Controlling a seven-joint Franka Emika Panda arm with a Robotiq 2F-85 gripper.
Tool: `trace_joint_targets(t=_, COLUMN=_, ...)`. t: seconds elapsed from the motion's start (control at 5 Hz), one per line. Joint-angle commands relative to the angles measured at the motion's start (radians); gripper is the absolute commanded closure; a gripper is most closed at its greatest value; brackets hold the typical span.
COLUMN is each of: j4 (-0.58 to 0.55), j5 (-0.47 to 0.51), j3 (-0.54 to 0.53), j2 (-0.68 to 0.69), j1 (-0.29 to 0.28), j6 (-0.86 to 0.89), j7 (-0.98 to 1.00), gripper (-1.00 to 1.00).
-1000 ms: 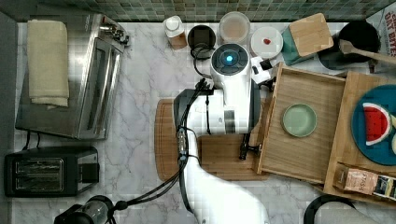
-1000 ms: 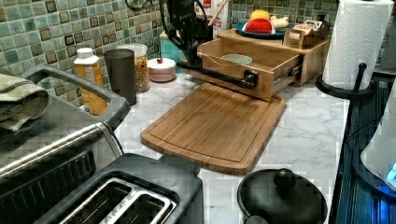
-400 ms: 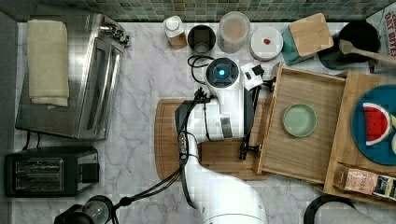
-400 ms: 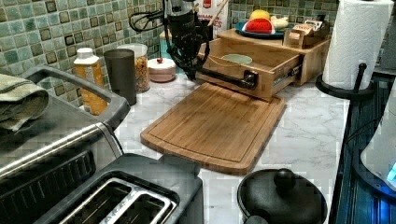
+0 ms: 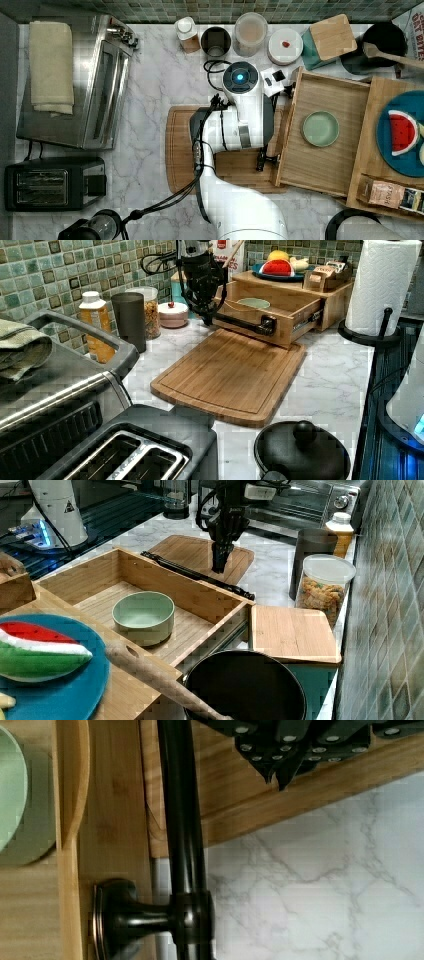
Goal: Close the drawer.
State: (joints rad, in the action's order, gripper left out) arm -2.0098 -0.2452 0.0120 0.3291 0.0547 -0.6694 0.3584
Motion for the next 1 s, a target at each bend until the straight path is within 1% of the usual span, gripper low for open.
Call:
trace_joint_targets(t=0.2, j4=0.007, j5=-0.046, j3=0.06, j2=-0.017, j1=0.066, j6=-0.051, j7=0.135, gripper=1.0)
trace_joint_targets(t=0.4, j4=-0.035, j5=-0.019, j3=0.114, j2=-0.032, j1=0.066, j6=-0.102, j7=0.202, gripper=1.0)
trace_joint_targets(t=0.6, j4=-0.063, j5=-0.031, j3=0.121, j2=-0.061, j1=0.113, j6=-0.129, j7=0.237, gripper=1.0)
trace_joint_targets(t=0.8, j4=-0.035, j5=0.022, j3=0.127, j2=-0.042, j1=0.179, j6=-0.103, j7=0.368, gripper=1.0)
trace_joint_targets(t=1.0, j4=-0.019, j5=0.026, j3=0.153, j2=-0.026, j1=0.238, j6=-0.091, j7=0.461, gripper=1.0)
